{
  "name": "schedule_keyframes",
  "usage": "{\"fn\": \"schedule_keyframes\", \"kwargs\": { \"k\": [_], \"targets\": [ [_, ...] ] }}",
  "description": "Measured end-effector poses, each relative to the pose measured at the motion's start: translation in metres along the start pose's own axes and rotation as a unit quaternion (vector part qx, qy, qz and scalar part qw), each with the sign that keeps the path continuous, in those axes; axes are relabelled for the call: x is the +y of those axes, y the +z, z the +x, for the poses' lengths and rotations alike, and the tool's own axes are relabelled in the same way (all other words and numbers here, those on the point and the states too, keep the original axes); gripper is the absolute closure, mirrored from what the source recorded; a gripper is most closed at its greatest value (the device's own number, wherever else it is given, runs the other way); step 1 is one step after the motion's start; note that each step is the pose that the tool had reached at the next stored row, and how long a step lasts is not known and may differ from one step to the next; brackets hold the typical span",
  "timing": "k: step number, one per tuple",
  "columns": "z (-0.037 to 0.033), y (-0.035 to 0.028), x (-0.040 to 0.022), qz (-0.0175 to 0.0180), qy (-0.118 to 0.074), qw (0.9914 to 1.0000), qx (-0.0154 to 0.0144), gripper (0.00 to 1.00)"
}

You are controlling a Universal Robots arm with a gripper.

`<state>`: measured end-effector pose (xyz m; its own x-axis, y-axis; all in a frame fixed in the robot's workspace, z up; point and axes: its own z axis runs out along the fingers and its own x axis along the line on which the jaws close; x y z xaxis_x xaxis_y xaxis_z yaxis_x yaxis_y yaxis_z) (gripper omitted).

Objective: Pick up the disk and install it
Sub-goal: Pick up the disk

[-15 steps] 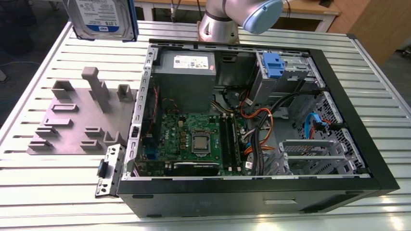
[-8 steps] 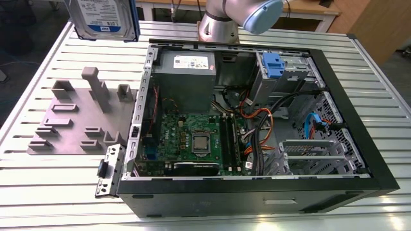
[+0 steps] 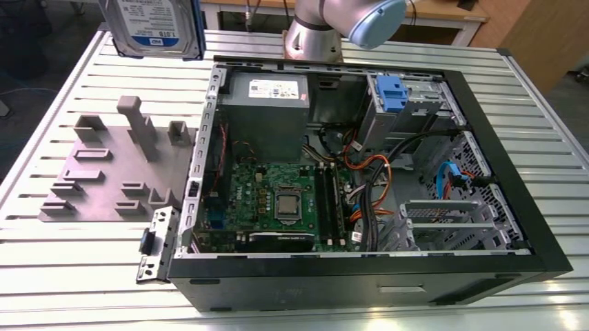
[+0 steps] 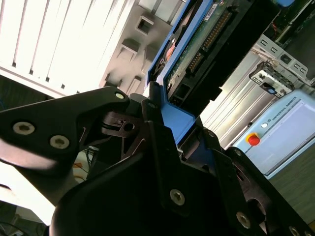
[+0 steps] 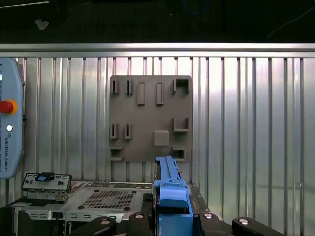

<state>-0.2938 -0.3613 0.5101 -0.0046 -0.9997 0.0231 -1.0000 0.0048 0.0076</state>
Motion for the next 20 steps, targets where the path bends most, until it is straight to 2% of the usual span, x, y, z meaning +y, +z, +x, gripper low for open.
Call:
{"fn": "schedule_keyframes", "kwargs": {
  "k": [6, 12, 15, 19, 20],
  "targets": [
    [0.0000, 0.0000, -0.0040, 0.0000, 0.000, 1.00000, 0.0000, 0.64],
    [0.0000, -0.0002, -0.0149, 0.0000, 0.000, 1.00000, 0.0000, 0.64],
    [0.0003, -0.0001, -0.0175, 0.0000, 0.000, 1.00000, 0.0000, 0.64],
    [0.0068, 0.0002, -0.0178, 0.0000, 0.000, 1.00000, 0.0000, 0.64],
    [0.0117, 0.0004, -0.0178, -0.0001, 0.000, 1.00000, 0.0000, 0.64]
  ]
}}
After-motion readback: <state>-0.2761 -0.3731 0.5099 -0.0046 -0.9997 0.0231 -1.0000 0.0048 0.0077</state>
